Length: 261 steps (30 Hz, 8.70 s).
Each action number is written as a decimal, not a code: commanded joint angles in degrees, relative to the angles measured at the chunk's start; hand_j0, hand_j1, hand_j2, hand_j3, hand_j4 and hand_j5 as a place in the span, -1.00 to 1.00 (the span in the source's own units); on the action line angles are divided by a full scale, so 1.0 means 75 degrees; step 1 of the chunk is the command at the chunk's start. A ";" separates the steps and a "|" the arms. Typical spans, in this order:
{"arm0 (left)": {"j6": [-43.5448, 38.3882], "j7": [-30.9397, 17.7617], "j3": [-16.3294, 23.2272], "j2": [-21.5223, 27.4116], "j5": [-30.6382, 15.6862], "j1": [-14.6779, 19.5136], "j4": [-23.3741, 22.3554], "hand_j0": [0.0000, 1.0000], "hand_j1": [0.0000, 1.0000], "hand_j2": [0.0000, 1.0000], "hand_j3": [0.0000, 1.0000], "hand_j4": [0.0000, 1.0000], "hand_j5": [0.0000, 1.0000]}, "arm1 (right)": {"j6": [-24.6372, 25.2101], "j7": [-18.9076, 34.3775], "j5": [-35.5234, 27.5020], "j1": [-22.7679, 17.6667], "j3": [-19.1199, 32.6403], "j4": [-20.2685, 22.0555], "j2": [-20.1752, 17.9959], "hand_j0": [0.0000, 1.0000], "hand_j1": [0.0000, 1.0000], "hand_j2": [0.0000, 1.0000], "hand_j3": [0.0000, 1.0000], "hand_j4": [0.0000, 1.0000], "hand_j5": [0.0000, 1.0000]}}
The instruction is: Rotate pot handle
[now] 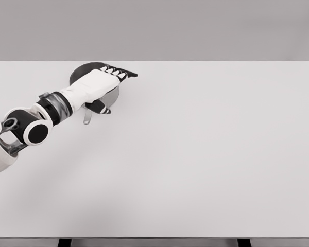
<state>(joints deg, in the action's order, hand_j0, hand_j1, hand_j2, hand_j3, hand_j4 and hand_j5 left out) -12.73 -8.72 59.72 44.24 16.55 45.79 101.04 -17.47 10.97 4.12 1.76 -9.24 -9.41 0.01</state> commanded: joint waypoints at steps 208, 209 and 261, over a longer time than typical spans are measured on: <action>0.0349 0.0014 -0.1119 0.0863 0.0677 -0.0914 -0.0933 1.00 1.00 1.00 1.00 1.00 1.00 | -0.0003 0.0002 0.0002 0.0000 0.0001 0.0001 -0.0001 1.00 1.00 1.00 1.00 1.00 1.00; 0.0349 0.0014 -0.1119 0.0875 0.0665 -0.0926 -0.0933 1.00 1.00 1.00 1.00 1.00 1.00 | -0.0003 0.0002 0.0002 0.0000 0.0001 0.0001 -0.0001 1.00 1.00 1.00 1.00 1.00 1.00; 0.1052 0.0025 -0.1775 0.1121 0.0712 -0.1184 -0.1578 1.00 1.00 1.00 1.00 1.00 1.00 | -0.0003 0.0002 0.0002 0.0000 0.0001 0.0001 -0.0001 1.00 1.00 1.00 1.00 1.00 1.00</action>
<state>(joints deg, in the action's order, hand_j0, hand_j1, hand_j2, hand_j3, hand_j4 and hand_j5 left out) -5.22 -8.56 46.83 52.59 21.75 36.91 89.52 -17.48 10.97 4.12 1.76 -9.24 -9.41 0.01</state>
